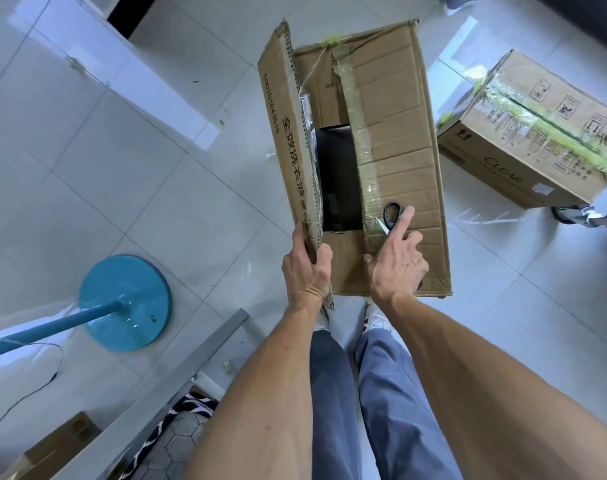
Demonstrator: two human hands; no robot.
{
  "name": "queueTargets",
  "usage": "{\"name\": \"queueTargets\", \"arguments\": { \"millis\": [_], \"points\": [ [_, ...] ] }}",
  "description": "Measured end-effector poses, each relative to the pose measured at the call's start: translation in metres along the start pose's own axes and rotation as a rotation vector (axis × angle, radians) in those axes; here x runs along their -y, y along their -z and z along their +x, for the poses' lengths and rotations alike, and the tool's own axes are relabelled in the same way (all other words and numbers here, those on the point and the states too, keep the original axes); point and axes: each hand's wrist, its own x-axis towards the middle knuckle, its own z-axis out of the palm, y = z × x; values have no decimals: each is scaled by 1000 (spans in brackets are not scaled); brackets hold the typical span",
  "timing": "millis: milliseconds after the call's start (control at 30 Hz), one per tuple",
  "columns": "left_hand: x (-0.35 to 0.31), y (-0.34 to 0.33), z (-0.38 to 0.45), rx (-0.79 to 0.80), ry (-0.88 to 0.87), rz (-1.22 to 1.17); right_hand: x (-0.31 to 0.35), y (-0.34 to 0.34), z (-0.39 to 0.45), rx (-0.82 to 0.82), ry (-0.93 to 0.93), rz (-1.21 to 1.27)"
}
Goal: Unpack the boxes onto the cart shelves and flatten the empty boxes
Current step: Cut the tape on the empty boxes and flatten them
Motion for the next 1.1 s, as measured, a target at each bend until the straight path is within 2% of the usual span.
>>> {"name": "queueTargets", "arguments": {
  "millis": [267,400,533,600,667,700,733,800,867,1000,1100],
  "points": [
    [-11,3,-1,-34,-41,-7,2,11,8,-7,52,15],
    [-24,0,-4,-94,-61,16,-2,18,16,-59,-46,142],
    [-24,6,-3,-123,-71,158,-18,19,19,-166,-85,207],
    [-14,10,-1,-213,43,213,-26,22,23,-213,-114,231],
    [6,24,1,-380,354,268,-36,31,36,-293,-194,289],
    [16,36,-1,-415,510,309,-42,38,44,-336,-235,314],
    [26,48,-3,-403,569,386,-47,44,54,-366,-268,331],
    [31,55,-7,-331,445,539,-60,54,70,-378,-327,342],
    [19,45,-7,-335,240,556,-70,56,74,-357,-383,319],
    [-48,0,19,-416,66,395,-79,40,57,-274,-287,232],
    [-105,-29,34,-396,-82,194,-76,37,53,-250,-249,224]
  ]
}}
